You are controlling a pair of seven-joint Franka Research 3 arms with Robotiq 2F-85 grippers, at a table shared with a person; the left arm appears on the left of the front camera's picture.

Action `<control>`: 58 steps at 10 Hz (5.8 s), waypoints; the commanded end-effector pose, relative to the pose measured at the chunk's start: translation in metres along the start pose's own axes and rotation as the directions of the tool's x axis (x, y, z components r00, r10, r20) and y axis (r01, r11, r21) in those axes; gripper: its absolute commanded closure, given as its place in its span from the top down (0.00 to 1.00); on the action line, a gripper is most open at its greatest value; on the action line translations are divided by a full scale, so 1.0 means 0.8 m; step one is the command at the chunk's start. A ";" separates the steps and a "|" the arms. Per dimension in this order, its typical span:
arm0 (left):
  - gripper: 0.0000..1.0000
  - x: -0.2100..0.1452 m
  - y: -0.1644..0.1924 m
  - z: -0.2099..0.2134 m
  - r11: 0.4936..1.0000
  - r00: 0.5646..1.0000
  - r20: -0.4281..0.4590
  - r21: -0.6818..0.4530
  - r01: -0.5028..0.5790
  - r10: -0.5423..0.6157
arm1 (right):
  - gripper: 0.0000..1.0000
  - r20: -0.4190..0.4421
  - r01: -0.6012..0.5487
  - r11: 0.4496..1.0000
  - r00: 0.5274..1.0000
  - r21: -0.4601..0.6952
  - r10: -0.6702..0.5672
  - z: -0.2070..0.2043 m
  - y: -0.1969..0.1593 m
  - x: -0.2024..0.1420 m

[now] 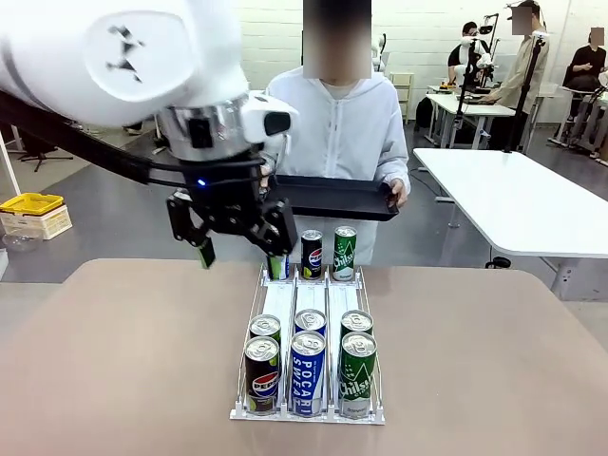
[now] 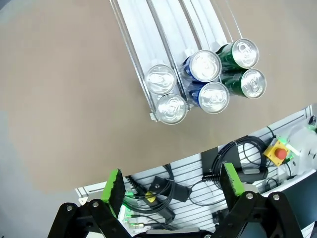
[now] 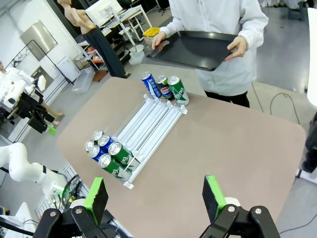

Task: Retrieve and hand over the desired beverage to the person.
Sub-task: Pick up a can of the same type that the person held from the Automatic Can Dispenser.

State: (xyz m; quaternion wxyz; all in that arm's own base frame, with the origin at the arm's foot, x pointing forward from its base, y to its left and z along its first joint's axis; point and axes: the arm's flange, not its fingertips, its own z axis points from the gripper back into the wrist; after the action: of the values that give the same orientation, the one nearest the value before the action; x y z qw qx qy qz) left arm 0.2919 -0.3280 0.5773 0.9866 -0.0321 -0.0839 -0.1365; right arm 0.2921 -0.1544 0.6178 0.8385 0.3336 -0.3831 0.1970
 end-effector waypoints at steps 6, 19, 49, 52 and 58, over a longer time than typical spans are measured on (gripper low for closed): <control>1.00 0.018 -0.098 -0.087 0.968 0.977 -0.032 0.143 -0.204 0.211 | 1.00 0.022 -0.017 1.000 1.000 0.023 0.016 0.001 -0.002 0.005; 1.00 0.047 -0.091 -0.152 0.979 0.978 -0.078 0.081 -0.185 0.192 | 1.00 0.022 -0.017 1.000 1.000 0.023 0.016 0.001 -0.002 0.005; 0.04 0.062 -0.100 -0.198 0.970 0.968 -0.095 0.096 -0.223 0.232 | 1.00 0.022 -0.017 1.000 1.000 0.023 0.016 0.001 -0.002 0.005; 0.00 0.061 -0.099 -0.200 0.970 0.968 -0.103 0.100 -0.220 0.230 | 1.00 0.022 -0.017 1.000 1.000 0.023 0.016 0.001 -0.002 0.005; 0.02 0.062 -0.093 -0.197 0.977 0.969 -0.134 0.083 -0.196 0.206 | 1.00 0.022 -0.017 1.000 1.000 0.023 0.016 0.001 -0.002 0.005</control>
State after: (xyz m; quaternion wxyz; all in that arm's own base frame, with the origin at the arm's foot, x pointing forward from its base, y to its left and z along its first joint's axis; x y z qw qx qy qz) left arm 0.3430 -0.4290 0.4334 0.9995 0.0054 -0.0187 -0.0263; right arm 0.2921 -0.1546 0.6179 0.8386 0.3331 -0.3831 0.1975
